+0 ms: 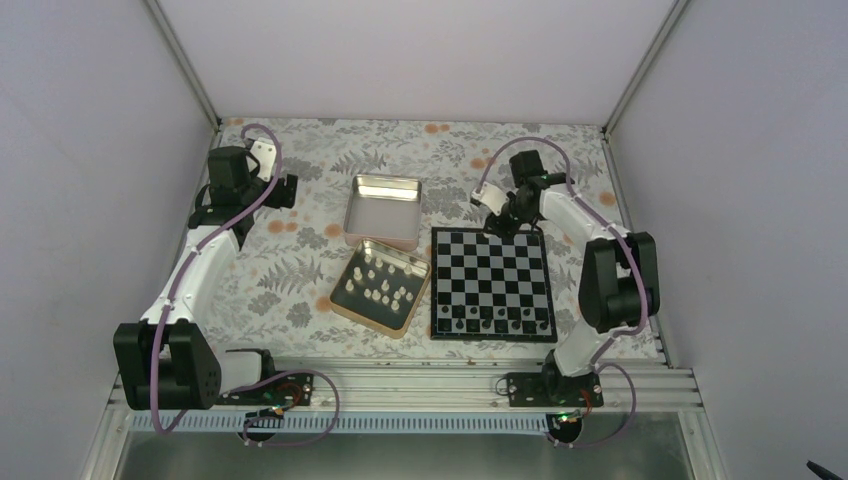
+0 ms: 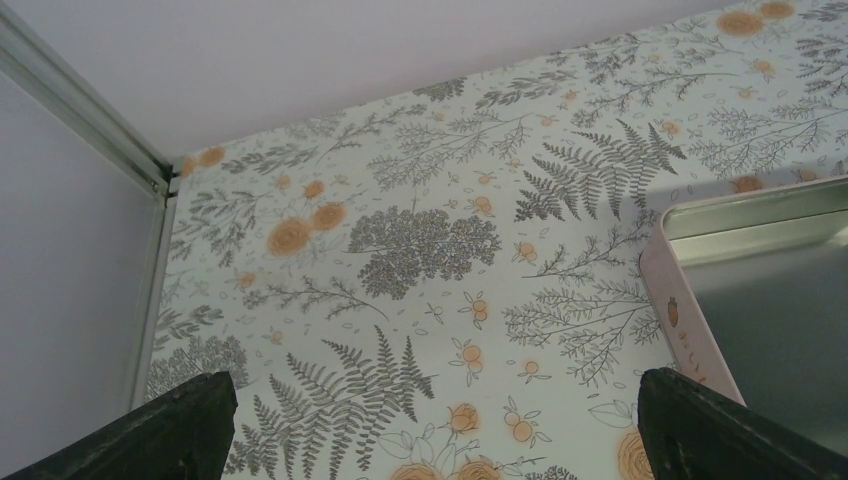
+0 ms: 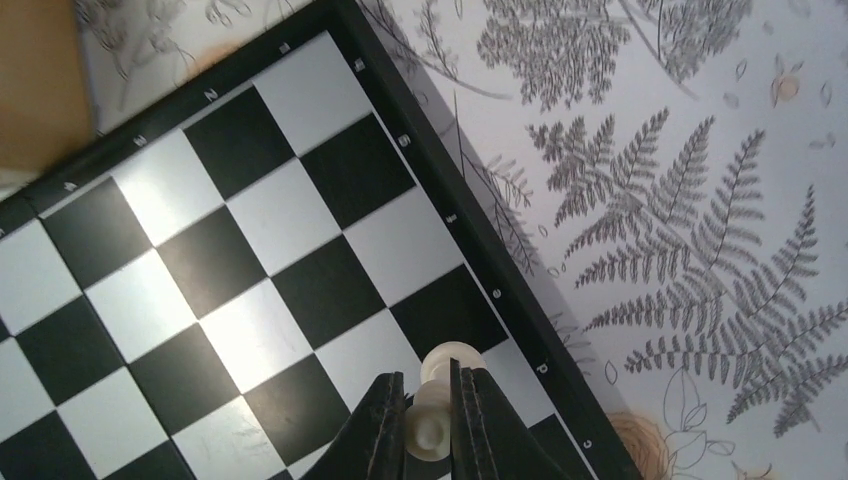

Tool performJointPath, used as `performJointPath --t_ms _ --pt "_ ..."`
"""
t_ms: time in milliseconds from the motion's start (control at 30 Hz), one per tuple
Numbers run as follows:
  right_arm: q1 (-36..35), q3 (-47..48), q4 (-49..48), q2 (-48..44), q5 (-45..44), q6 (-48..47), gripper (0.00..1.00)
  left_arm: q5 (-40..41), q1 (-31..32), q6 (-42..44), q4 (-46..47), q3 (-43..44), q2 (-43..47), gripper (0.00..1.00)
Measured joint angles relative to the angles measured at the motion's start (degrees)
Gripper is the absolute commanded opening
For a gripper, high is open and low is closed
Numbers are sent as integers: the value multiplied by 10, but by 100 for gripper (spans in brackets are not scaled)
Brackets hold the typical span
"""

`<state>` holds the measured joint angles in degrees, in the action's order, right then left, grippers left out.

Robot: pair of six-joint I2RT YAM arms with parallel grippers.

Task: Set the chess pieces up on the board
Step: Place the chess piece on the chessboard.

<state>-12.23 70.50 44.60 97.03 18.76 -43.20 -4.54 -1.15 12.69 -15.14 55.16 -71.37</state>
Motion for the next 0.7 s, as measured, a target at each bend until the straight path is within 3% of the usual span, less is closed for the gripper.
performJointPath --t_ms 700 --pt "30 -20 -8 20 -41 -1 4 0 0 0 0 0 0 100"
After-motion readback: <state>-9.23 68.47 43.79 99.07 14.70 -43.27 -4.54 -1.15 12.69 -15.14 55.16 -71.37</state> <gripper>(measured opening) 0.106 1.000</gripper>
